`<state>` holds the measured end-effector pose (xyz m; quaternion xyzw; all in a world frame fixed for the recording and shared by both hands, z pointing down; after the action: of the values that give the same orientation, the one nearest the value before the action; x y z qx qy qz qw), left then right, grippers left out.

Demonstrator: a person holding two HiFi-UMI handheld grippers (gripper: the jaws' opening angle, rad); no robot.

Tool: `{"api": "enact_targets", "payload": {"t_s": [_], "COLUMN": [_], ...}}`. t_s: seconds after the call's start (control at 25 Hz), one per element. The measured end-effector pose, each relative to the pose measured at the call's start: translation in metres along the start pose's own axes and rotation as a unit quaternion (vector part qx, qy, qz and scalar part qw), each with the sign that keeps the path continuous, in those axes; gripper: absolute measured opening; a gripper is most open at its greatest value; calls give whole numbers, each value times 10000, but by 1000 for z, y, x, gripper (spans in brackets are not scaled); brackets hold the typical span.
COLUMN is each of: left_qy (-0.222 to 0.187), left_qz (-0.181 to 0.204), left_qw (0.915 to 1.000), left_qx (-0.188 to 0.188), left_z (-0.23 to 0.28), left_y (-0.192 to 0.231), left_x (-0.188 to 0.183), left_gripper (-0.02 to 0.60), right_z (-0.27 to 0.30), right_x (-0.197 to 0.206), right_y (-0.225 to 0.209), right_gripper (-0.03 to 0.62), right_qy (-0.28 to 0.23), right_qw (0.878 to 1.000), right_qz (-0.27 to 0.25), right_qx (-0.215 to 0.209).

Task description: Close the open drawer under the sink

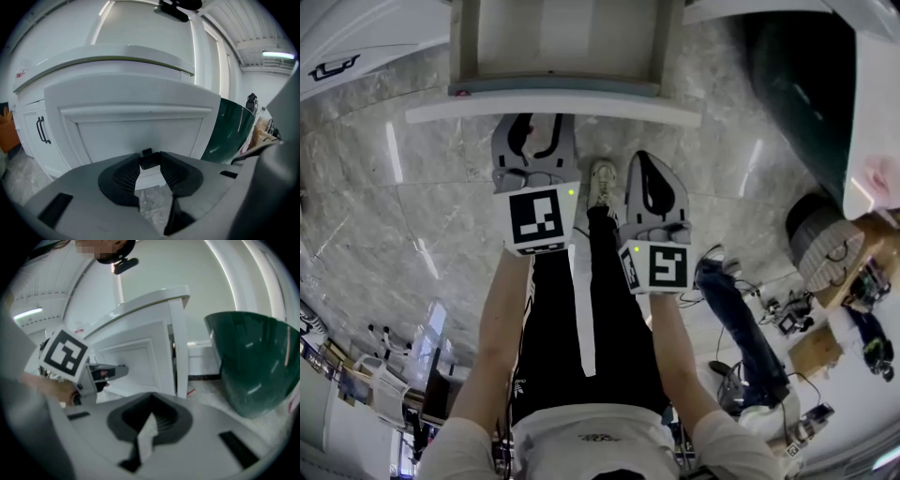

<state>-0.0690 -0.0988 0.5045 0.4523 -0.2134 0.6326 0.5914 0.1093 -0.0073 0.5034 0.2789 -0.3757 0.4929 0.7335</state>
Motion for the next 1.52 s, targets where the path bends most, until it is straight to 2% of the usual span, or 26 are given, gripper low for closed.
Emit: {"api": "enact_targets", "payload": {"t_s": [0.08, 0.44, 0.76, 1.12, 1.52], "left_qy": [-31, -218, -182, -176, -69], "left_qz": [80, -3, 3, -8, 33], "left_qw": [10000, 9998, 9998, 9998, 10000], "left_qx": [6, 30, 36, 51, 63], "left_z": [0, 10, 27, 41, 66], "left_y": [0, 6, 8, 6, 14], "left_x": [0, -8, -19, -29, -50], "left_gripper": [152, 152, 152, 152, 150], "right_z": [-1, 10, 12, 15, 21], "right_x": [1, 0, -3, -2, -3], "right_y": [0, 6, 9, -1, 5], "right_gripper": [29, 29, 29, 29, 29], "right_qy": [17, -7, 1, 57, 51], "right_qw": [10000, 10000, 10000, 9993, 9989], "right_qz": [-37, -18, 47, 311, 448], "right_qx": [-22, -66, -67, 204, 158]}}
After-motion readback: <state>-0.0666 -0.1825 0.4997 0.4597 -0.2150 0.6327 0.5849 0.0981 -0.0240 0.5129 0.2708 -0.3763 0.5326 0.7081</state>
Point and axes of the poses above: the fingertips, and each gripper's own axes: z forward along the fingers, y to its left, x out of its underside, the point moved 10 cm from there along -z, backward along the fingers, and after that the axes turned 15 degrees about -z, right-handed, at the moved point
